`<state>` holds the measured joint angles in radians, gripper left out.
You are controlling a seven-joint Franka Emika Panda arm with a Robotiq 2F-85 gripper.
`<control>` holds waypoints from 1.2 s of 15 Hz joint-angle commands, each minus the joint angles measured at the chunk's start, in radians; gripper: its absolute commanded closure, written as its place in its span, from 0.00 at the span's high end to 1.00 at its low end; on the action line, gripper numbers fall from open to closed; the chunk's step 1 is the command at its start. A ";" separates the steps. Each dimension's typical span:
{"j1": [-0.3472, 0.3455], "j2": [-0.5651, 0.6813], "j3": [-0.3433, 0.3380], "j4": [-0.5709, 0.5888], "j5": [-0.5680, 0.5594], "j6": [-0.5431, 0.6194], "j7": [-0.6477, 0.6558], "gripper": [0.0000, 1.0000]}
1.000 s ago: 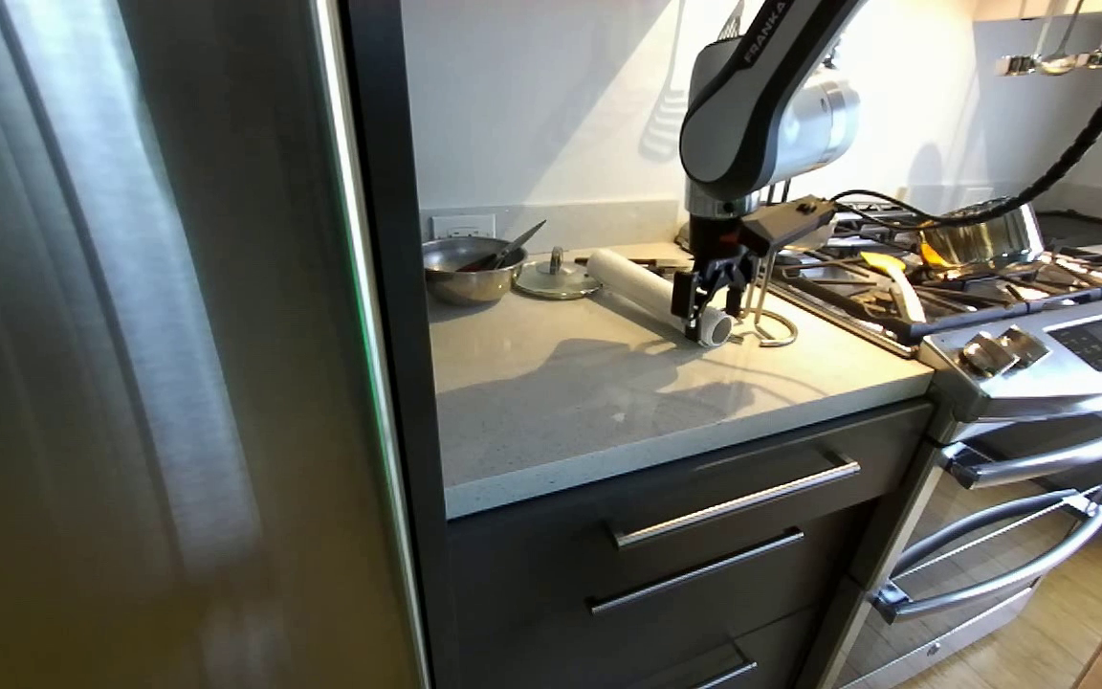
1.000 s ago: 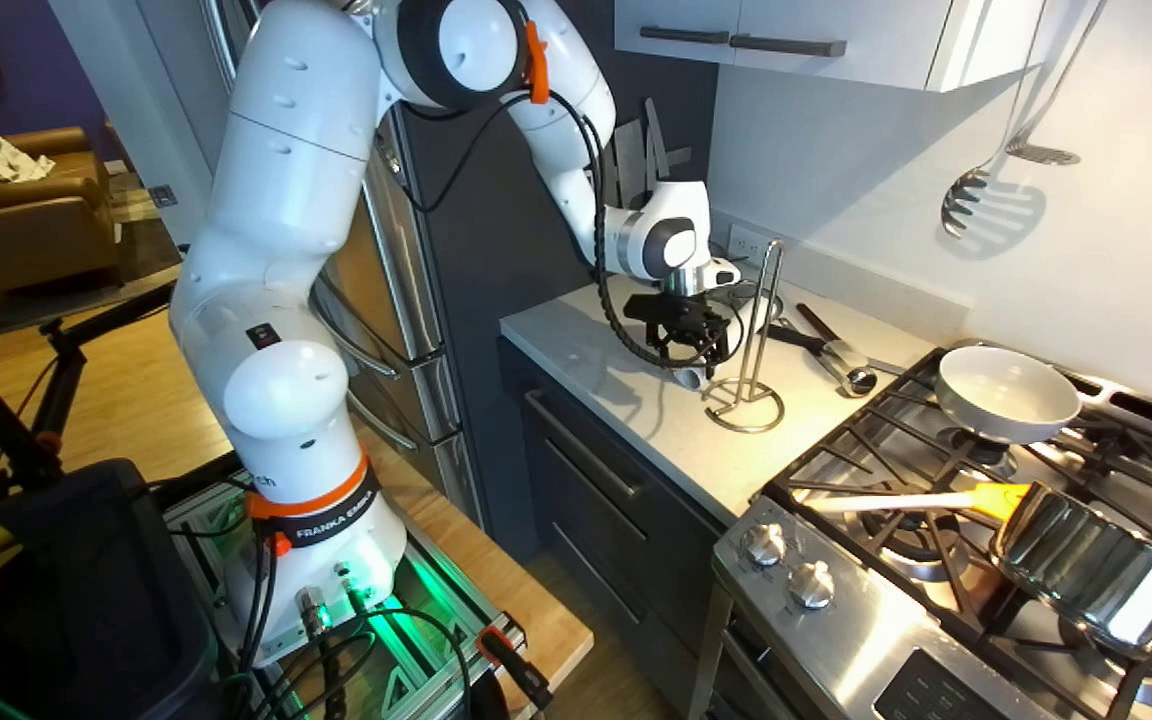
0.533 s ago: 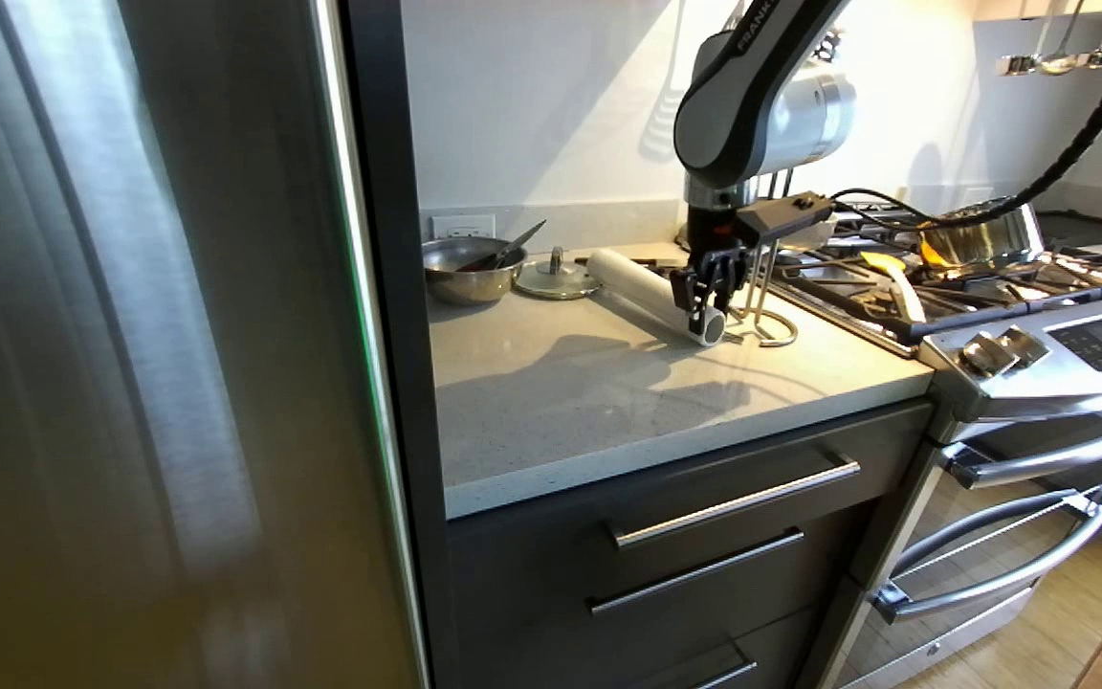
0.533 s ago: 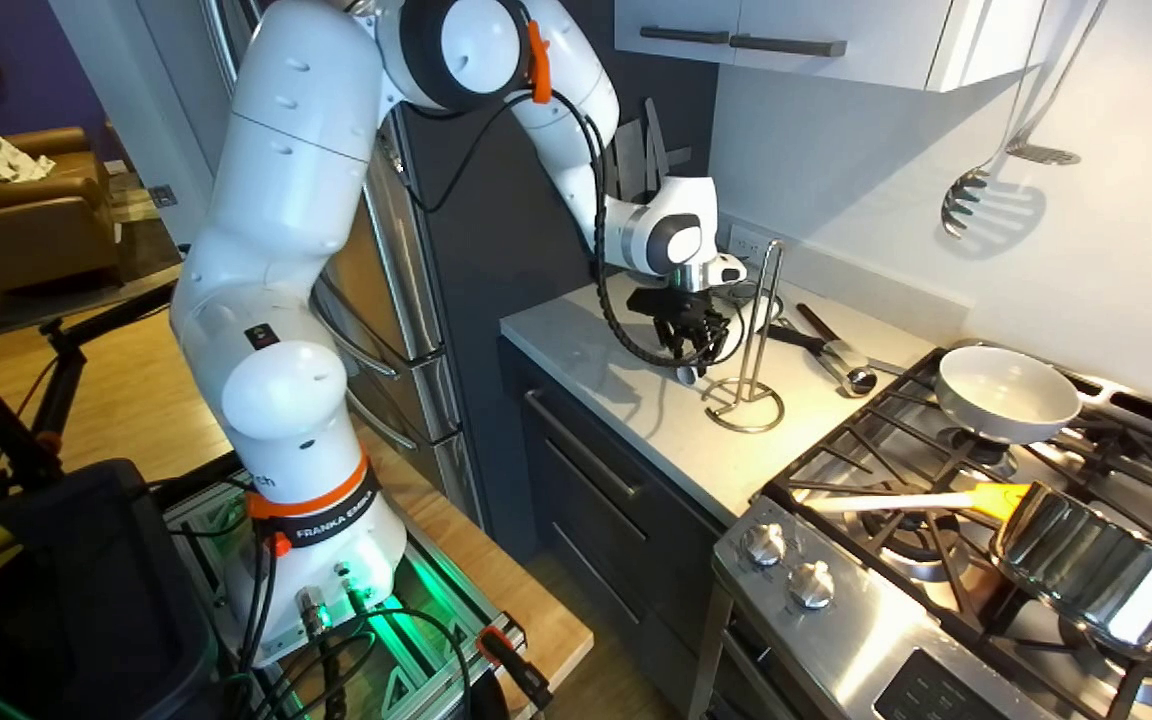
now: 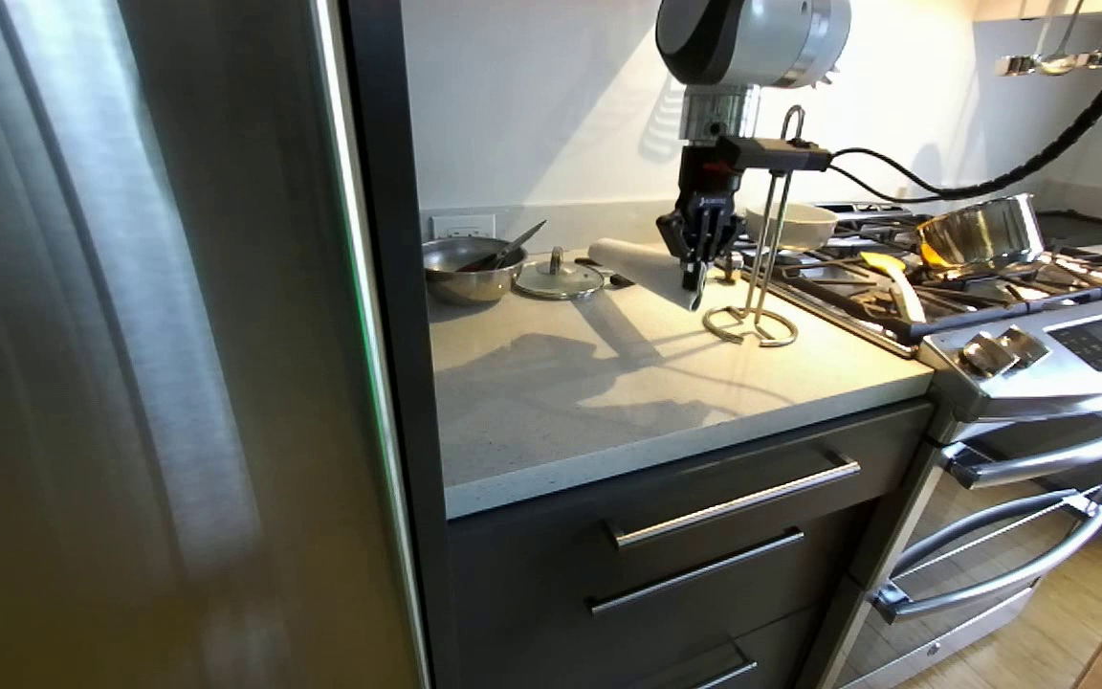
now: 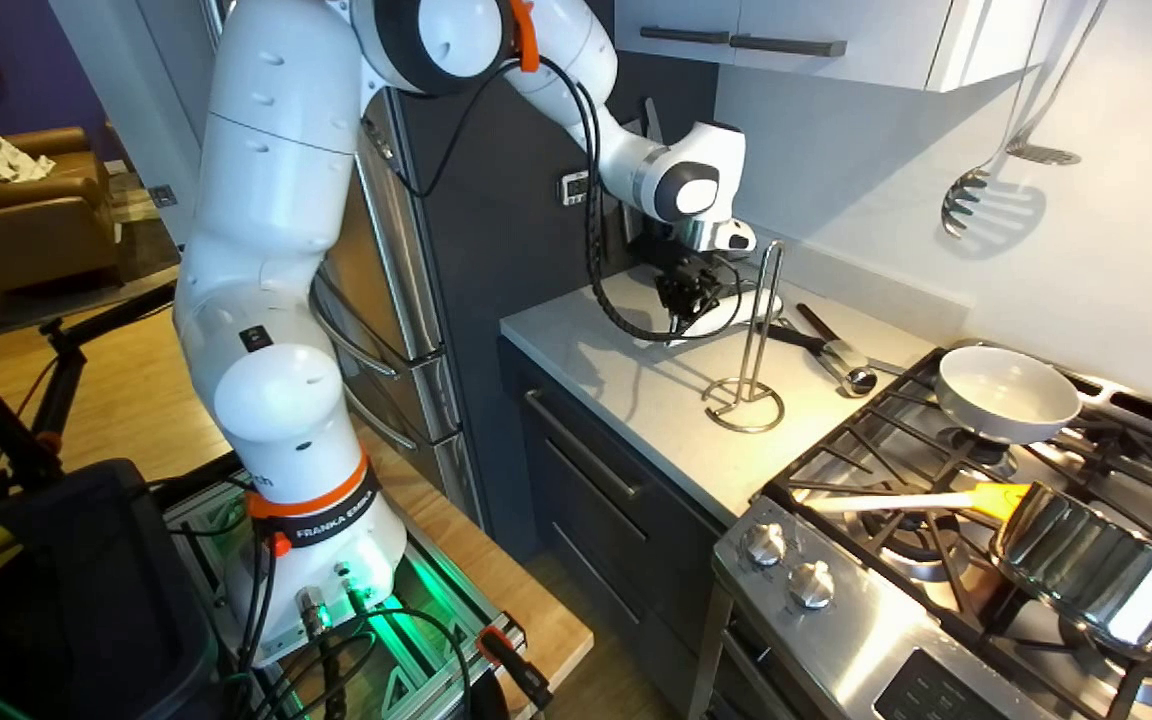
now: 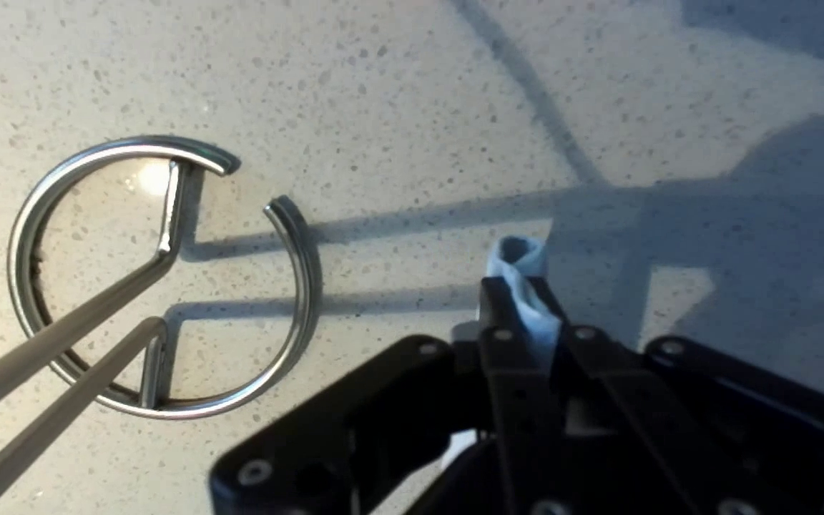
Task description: Remove the paper towel from the stand and put it upright on the cupboard
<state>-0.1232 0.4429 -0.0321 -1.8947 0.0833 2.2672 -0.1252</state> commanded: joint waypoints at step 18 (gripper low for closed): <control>-0.098 -0.045 -0.006 0.216 0.474 -0.570 0.124 0.02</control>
<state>-0.2057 0.3831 -0.0268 -1.7191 0.5133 1.8244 -0.0797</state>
